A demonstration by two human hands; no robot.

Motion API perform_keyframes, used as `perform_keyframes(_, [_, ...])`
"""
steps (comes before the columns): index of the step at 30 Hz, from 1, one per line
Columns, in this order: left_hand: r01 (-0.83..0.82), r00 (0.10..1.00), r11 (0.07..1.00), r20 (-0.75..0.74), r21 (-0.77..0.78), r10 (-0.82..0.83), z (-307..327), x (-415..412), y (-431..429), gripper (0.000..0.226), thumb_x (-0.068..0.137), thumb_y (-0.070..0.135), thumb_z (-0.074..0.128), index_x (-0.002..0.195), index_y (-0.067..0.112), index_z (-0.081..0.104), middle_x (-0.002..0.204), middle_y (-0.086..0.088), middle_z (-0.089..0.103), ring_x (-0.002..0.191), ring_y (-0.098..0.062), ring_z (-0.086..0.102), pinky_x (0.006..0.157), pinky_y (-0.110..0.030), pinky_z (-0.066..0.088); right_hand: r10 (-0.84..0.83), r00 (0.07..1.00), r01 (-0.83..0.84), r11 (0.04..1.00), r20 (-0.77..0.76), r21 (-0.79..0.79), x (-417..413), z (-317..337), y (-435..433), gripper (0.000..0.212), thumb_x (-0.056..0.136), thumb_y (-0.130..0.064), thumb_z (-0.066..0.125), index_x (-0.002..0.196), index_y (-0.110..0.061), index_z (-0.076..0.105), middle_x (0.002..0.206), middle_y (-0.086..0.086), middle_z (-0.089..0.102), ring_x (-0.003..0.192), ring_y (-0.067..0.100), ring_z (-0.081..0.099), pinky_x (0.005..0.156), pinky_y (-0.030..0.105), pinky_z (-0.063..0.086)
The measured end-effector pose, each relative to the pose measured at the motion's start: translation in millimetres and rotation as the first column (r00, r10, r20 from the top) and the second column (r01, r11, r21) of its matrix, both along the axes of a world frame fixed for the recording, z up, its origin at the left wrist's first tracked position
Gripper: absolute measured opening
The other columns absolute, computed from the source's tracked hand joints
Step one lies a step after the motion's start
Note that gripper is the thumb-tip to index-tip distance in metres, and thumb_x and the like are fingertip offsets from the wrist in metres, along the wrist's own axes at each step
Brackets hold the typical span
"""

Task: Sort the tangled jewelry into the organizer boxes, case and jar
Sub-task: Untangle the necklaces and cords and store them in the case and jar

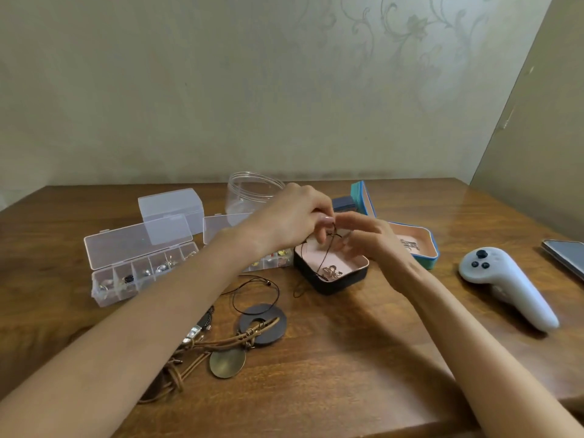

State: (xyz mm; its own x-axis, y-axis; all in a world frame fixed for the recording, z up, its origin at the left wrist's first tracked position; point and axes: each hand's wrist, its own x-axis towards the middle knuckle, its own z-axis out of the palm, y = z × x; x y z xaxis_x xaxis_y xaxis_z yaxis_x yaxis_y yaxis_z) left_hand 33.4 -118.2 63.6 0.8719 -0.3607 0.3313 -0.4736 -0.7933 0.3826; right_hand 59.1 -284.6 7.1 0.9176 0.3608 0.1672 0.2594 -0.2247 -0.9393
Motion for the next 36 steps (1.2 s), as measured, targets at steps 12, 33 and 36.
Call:
perform_keyframes(12, [0.048,0.997,0.959,-0.075,0.278,-0.028,-61.7,13.3,-7.3,0.014,0.097,0.022,0.048,0.088,0.021,0.059,0.088,-0.006,0.066,0.086,-0.026,0.063,0.077,-0.038,0.05,-0.489,0.675,0.708,0.641,0.552,-0.298,27.7,-25.1,-31.3,0.025,0.076,-0.004,0.057,0.086,-0.025,0.067,0.094,-0.003,0.063,0.091,0.022,0.059,0.071,0.034,0.044])
perform_keyframes(33, [-0.043,0.997,0.999,-0.062,0.002,0.043,-73.5,30.1,6.5,0.017,0.098,0.018,0.043,0.091,0.015,0.058,0.082,-0.007,0.069,0.078,-0.024,0.066,0.075,-0.037,0.049,0.003,0.668,0.393,0.847,0.744,-0.357,0.5,-37.3,-5.9,0.015,0.08,-0.021,0.055,0.071,-0.015,0.065,0.066,-0.005,0.057,0.062,0.014,0.05,0.055,0.028,0.038])
perform_keyframes(36, [-0.091,0.995,0.986,-0.046,-0.139,0.085,-68.1,29.4,7.2,0.02,0.1,0.017,0.04,0.088,0.009,0.055,0.062,0.0,0.061,0.051,-0.007,0.065,0.057,-0.022,0.051,0.101,0.758,0.262,0.858,0.644,-0.442,-2.1,-44.1,-7.5,0.018,0.084,-0.023,0.053,0.074,-0.017,0.066,0.066,-0.01,0.055,0.061,0.01,0.051,0.057,0.028,0.043])
